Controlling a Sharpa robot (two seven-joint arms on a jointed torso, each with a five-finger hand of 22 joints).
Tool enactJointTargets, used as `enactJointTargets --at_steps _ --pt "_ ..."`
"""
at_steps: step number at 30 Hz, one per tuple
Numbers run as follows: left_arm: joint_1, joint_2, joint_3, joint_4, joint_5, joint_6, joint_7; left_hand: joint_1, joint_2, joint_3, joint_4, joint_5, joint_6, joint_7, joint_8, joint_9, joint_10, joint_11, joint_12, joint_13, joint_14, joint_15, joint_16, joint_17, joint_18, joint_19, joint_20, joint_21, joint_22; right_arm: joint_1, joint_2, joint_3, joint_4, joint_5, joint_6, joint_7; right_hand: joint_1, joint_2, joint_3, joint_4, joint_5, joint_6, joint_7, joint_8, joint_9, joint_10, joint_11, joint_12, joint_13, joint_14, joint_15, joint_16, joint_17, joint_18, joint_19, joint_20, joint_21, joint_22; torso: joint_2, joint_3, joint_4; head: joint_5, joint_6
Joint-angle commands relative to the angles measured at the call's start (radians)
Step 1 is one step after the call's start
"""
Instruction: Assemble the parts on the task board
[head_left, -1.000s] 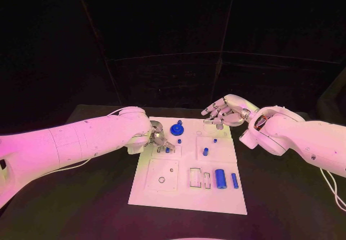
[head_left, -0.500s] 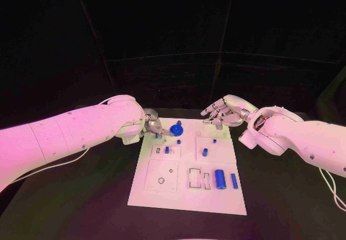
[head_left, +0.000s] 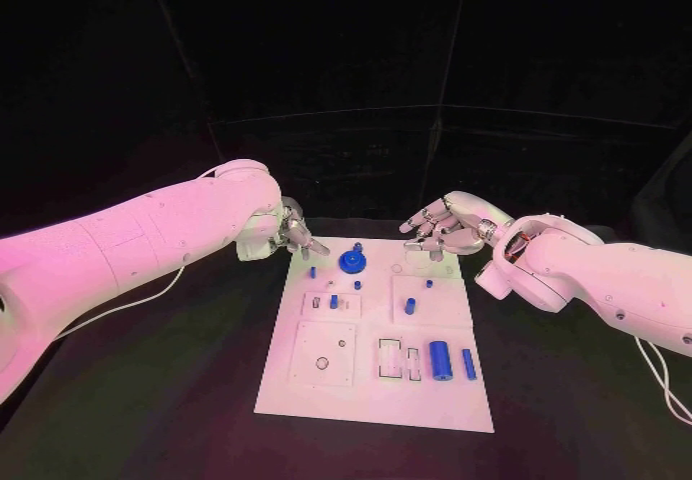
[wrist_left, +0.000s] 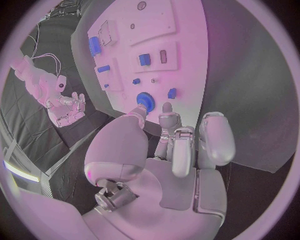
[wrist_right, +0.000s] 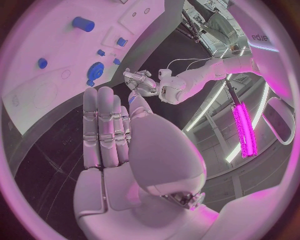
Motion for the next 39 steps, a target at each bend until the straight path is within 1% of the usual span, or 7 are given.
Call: enactJointTargets --at_steps 1,7,10,16,24,30,39 --pt "-0.002 0.019 -0.001 -0.039 -0.005 0.061 -0.005 0.007 0.006 -0.008 -0.001 0.001 -0.003 0.005 -0.004 -0.002 -0.006 0.000 -0.005 0.000 0.104 0.008 0.006 0.263 0.003 -0.002 0.004 -0.001 0.003 0.002 0.002 0.000 0.001 -0.001 -0.006 0.012 -0.009 0.001 0.000 0.004 0.002 -0.007 0.001 0.005 0.001 -0.009 -0.001 0.006 -0.001 -0.007 -0.001 -0.002 0.002 0.011 -0.002 0.005 -0.003 -0.001 0.001 0.0004 -0.0003 0.004 -0.001" --pt "-0.017 0.058 -0.006 -0.111 -0.030 0.055 0.029 0.008 0.009 -0.009 -0.001 0.001 -0.002 0.006 -0.005 -0.003 -0.007 0.001 -0.005 -0.001 0.104 0.009 0.006 0.263 0.003 -0.001 0.005 0.000 0.006 0.002 0.003 0.000 0.001 -0.001 -0.006 0.012 -0.007 0.002 0.001 0.004 0.004 -0.008 0.001 0.006 0.001 -0.010 -0.001 0.007 -0.002 -0.007 -0.001 -0.002 0.002 0.011 -0.002 0.005 -0.004 -0.001 0.002 -0.0006 0.0001 0.004 -0.002" --pt "-0.029 0.079 -0.008 -0.146 -0.043 0.053 0.050 0.009 0.010 -0.010 0.000 0.001 -0.002 0.006 -0.005 -0.004 -0.007 0.001 -0.004 -0.001 0.104 0.009 0.006 0.263 0.002 0.000 0.005 0.002 0.008 0.002 0.005 0.000 0.001 -0.001 -0.005 0.012 -0.007 0.002 0.001 0.004 0.004 -0.008 0.001 0.006 0.001 -0.010 -0.001 0.007 -0.002 -0.007 -0.001 -0.002 0.002 0.011 -0.002 0.005 -0.004 -0.001 0.001 -0.0006 -0.0001 0.004 -0.002" --pt "-0.043 0.099 -0.009 -0.180 -0.050 0.056 0.073 0.011 0.012 -0.011 0.000 0.001 -0.001 0.006 -0.006 -0.005 -0.008 0.001 -0.005 -0.002 0.104 0.009 0.006 0.263 0.002 0.001 0.005 0.004 0.011 0.002 0.007 0.000 0.001 -0.001 -0.005 0.013 -0.007 0.002 0.001 0.004 0.004 -0.008 0.001 0.006 0.001 -0.010 -0.001 0.007 -0.002 -0.007 -0.001 -0.002 0.002 0.011 -0.002 0.005 -0.004 -0.001 0.001 -0.0001 0.0006 0.004 -0.005" --pt "-0.051 0.108 -0.022 -0.193 -0.055 0.056 0.090 0.029 0.018 -0.017 -0.006 0.001 0.003 0.007 -0.010 -0.011 -0.009 0.002 -0.004 -0.002 0.104 0.011 0.006 0.263 0.001 0.002 0.008 0.005 0.014 0.002 0.008 0.000 0.000 -0.001 -0.005 0.013 -0.006 0.002 0.001 0.004 0.004 -0.008 0.001 0.006 0.001 -0.010 -0.001 0.008 -0.002 -0.008 -0.001 -0.003 0.003 0.011 -0.002 0.005 -0.005 -0.002 0.001 -0.0002 0.0016 0.003 -0.009" --pt "-0.053 0.109 -0.025 -0.197 -0.057 0.064 0.090 0.051 0.025 -0.022 -0.013 0.002 0.007 0.008 -0.014 -0.018 -0.011 0.003 -0.003 -0.003 0.104 0.012 0.006 0.263 0.002 0.002 0.009 0.005 0.015 0.002 0.008 0.000 0.001 -0.001 -0.004 0.013 -0.006 0.002 0.001 0.004 0.004 -0.008 0.001 0.006 0.001 -0.010 -0.001 0.008 -0.002 -0.008 -0.001 -0.003 0.003 0.011 -0.002 0.005 -0.005 -0.002 0.000 -0.0001 0.0007 0.004 -0.009" --pt "-0.054 0.111 -0.025 -0.194 -0.057 0.063 0.095 0.083 0.040 -0.021 -0.025 0.002 0.014 0.009 -0.017 -0.027 -0.011 0.004 -0.001 -0.002 0.104 0.013 0.006 0.263 0.001 0.002 0.010 0.006 0.018 0.002 0.008 0.000 0.001 -0.001 -0.004 0.013 -0.006 0.002 0.001 0.004 0.004 -0.008 0.001 0.006 0.001 -0.010 -0.001 0.008 -0.002 -0.008 -0.001 -0.003 0.003 0.011 -0.002 0.005 -0.005 -0.002 0.001 -0.0002 0.0015 0.003 -0.009"
